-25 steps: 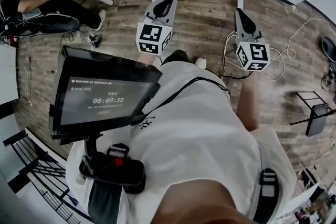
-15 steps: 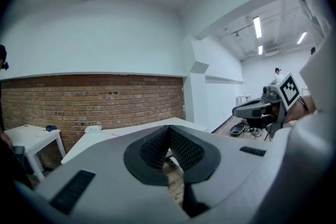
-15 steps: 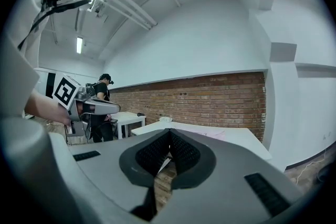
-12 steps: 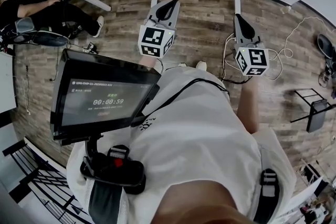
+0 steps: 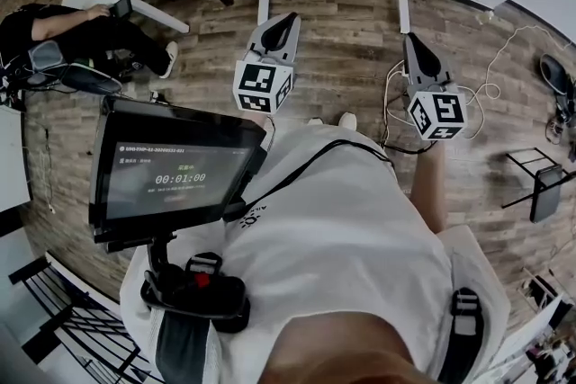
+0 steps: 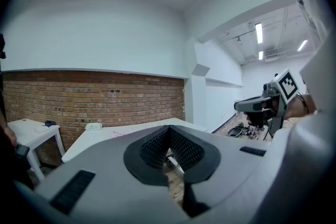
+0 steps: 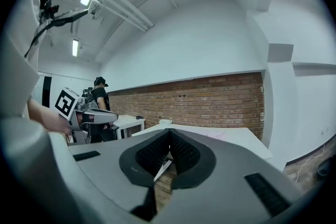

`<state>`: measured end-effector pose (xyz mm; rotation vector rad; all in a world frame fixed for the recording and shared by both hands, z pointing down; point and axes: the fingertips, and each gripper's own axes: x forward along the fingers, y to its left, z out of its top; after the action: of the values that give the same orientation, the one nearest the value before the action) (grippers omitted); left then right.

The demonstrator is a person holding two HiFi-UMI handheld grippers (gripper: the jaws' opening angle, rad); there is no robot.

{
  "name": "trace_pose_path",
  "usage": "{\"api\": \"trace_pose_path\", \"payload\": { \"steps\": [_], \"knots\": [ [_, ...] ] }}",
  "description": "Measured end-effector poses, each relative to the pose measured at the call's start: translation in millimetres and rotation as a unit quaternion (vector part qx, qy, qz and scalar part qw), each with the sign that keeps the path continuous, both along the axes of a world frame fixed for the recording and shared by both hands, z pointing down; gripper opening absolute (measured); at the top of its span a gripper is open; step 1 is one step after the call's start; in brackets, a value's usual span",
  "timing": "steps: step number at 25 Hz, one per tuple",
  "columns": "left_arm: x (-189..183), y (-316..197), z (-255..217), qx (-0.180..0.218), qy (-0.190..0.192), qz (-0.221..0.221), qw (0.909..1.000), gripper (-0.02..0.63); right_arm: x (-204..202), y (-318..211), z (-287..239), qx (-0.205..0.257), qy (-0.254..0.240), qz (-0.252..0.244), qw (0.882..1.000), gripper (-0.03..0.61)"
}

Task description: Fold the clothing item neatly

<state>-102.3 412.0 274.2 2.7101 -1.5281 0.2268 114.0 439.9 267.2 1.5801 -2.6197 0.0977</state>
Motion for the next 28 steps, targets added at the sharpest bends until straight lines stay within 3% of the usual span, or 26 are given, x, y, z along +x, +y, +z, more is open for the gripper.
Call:
{"api": "trace_pose_path", "payload": {
  "steps": [9,28],
  "knots": [
    [-7,-27,3,-0.009,-0.002,0.000,1.0000,0.002,-7,-28,-4,-0.008,0.011,-0.003,1.000,0.005],
    [-4,-28,3,-0.008,-0.002,-0.001,1.0000,0.002,-5,-29,-8,-0.005,0.021,-0.003,1.000,0.005]
  ]
}}
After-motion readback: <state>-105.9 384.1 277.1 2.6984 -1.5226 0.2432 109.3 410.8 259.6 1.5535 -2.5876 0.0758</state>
